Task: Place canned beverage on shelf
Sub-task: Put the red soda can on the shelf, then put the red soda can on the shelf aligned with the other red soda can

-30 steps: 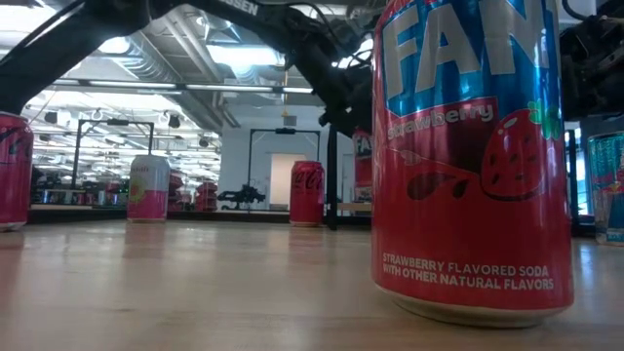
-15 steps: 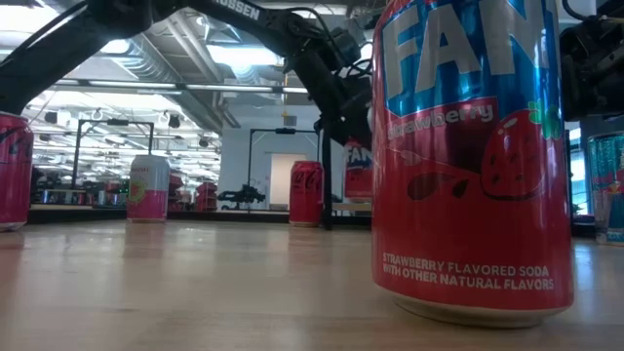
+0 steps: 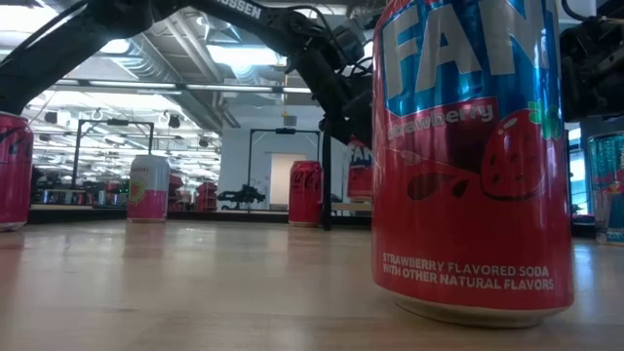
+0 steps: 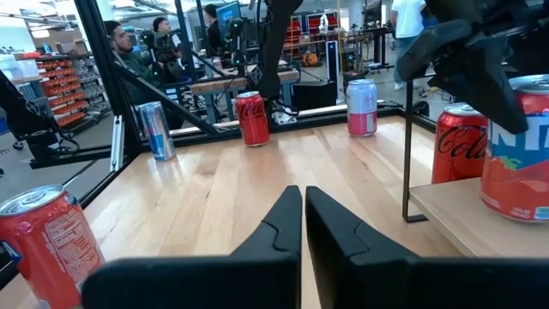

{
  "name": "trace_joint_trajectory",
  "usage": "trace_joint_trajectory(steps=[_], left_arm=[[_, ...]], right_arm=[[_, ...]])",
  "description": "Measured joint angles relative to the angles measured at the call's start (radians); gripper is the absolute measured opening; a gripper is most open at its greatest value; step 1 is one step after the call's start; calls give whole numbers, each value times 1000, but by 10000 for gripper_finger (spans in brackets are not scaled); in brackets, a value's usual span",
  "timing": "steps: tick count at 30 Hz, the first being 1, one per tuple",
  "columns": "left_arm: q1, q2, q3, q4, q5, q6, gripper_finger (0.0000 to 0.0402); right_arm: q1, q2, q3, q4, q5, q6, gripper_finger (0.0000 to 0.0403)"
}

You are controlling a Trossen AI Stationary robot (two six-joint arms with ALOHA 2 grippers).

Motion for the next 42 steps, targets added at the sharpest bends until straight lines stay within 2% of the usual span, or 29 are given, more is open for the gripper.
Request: trace_joint_trajectory(steps=[8, 15, 25, 36, 42], left_arm=[[-1, -10, 0, 6, -10, 17, 310], [-1, -10, 0, 10, -155, 17, 310], [-4, -10, 0, 8, -214, 26, 312], [-39, -29, 11, -11, -238, 52, 366], [-51, -148, 35, -84, -126, 46, 367]], right_arm=[[0, 0, 0, -3, -1, 0, 10], [0, 0, 0, -5, -2, 0, 10], [0, 0, 0, -6, -3, 0, 10], [0, 0, 0, -7, -3, 0, 10], [0, 0, 0, -10, -11, 1, 10]])
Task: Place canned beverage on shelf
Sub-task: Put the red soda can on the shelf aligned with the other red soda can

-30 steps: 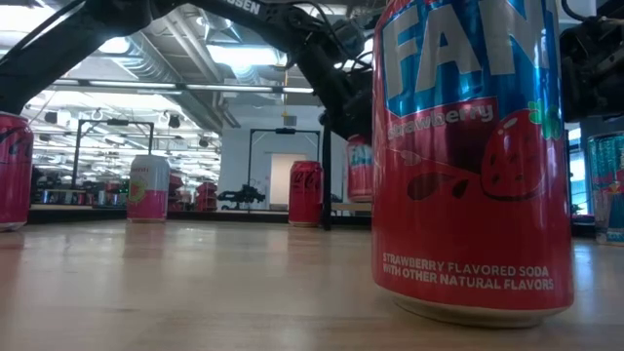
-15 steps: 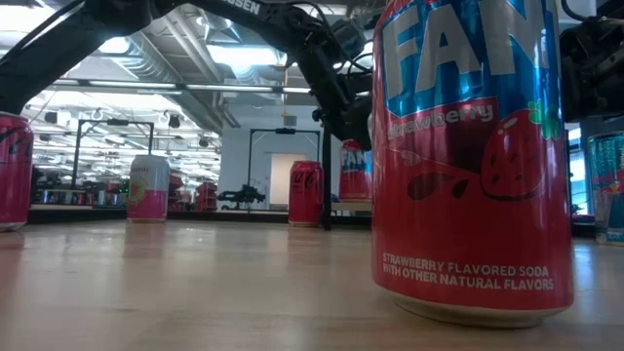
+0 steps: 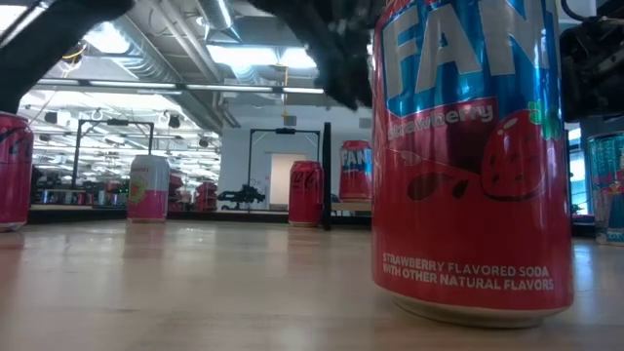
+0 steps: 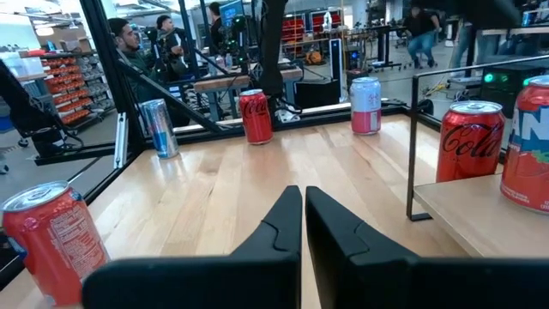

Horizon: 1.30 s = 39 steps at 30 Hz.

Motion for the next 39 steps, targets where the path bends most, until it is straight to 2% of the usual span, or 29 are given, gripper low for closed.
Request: trace_joint_trajectory(steps=[4, 9, 13, 17, 23, 28, 36, 38, 39], left_arm=[[18, -75, 0, -79, 65, -43, 367], [45, -130, -5, -196, -23, -96, 367], [77, -154, -84, -216, 4, -94, 367], [118, -210, -241, -112, 25, -106, 367], [174, -355, -564, 163, 41, -110, 367], [204, -468, -782, 364, 126, -135, 367], [135, -531, -956, 403, 342, -167, 367], [89, -533, -967, 414, 353, -164, 367], [66, -533, -968, 417, 321, -162, 367]], right_arm=[[0, 0, 0, -5, -10, 8, 10], [0, 0, 0, -5, -23, 11, 10], [0, 0, 0, -7, -24, 11, 10], [0, 0, 0, -9, -26, 11, 10], [0, 0, 0, -12, -43, 11, 10], [0, 0, 0, -12, -39, 23, 10], [0, 0, 0, 9, -17, 19, 10], [0, 0, 0, 11, -11, 19, 10], [0, 0, 0, 10, -5, 19, 10]])
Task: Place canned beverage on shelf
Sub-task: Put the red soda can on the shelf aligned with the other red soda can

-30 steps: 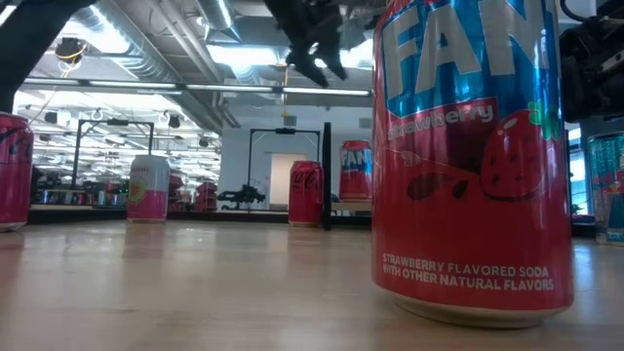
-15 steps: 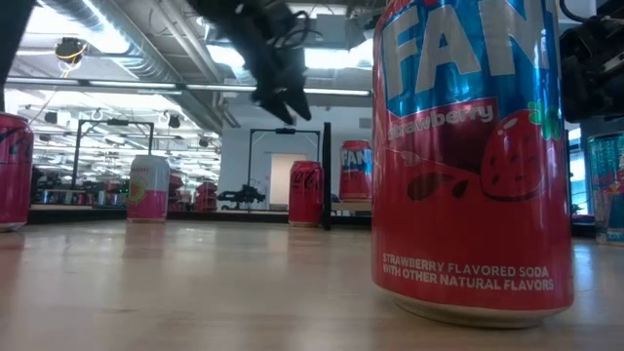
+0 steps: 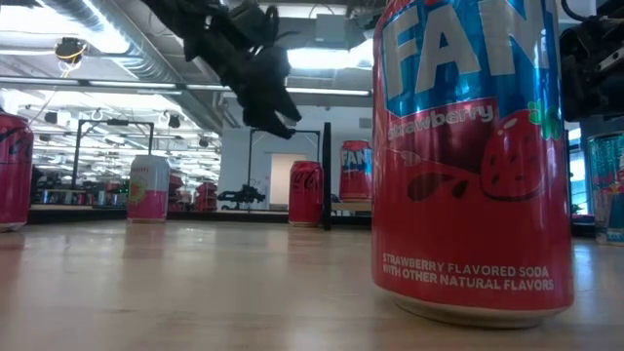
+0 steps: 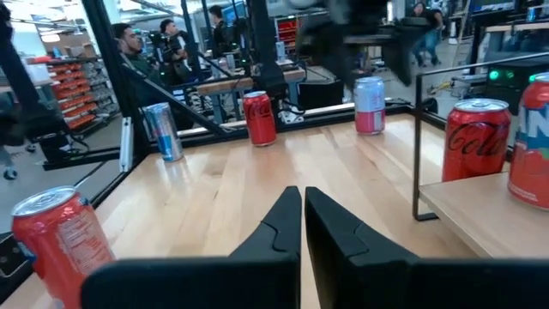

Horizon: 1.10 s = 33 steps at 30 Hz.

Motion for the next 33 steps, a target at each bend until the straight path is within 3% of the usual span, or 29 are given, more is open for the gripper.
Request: trace_joint_trajectory(steps=[6, 10, 18, 24, 30, 33], left_arm=[[-108, 6, -2, -5, -252, 38, 367], [-112, 6, -2, 0, -370, 55, 367], [-2, 6, -2, 31, -325, 74, 357], [102, 15, -2, 129, -184, 54, 349], [122, 34, -2, 112, -128, 48, 349], [109, 32, -2, 54, -150, 51, 349]], right_arm=[[0, 0, 0, 2, 2, 8, 10], [0, 0, 0, -2, -1, 12, 10], [0, 0, 0, -10, -2, 13, 10], [0, 0, 0, -13, -3, 23, 10], [0, 0, 0, -17, -16, 45, 10], [0, 0, 0, -15, -8, 45, 10]])
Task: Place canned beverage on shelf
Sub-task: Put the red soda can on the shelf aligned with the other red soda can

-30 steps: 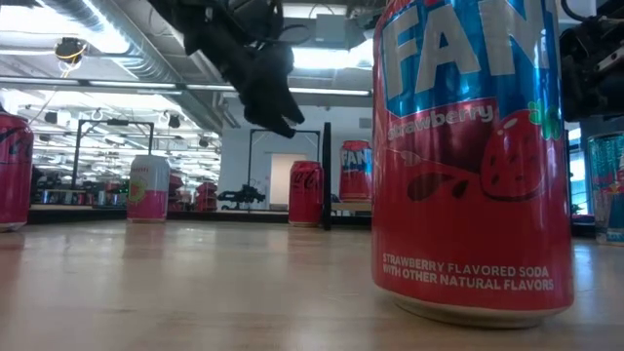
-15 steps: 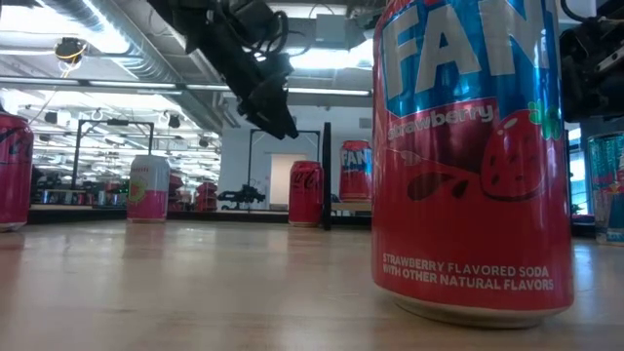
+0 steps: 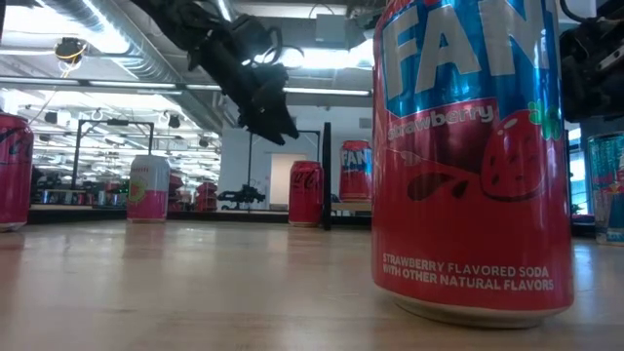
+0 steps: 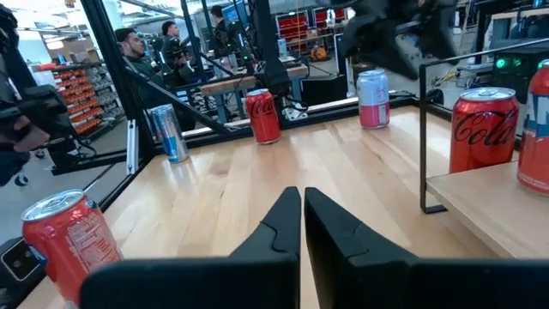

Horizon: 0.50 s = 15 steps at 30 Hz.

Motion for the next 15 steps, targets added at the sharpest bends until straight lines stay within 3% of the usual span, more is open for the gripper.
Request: trace_joint_trajectory(steps=[12, 15], left_arm=[[-49, -166, 0, -374, -227, -44, 349], [-52, -227, 0, -454, -232, -51, 349]], right_arm=[[0, 0, 0, 29, 113, -42, 10], [0, 0, 0, 34, 155, -44, 10]])
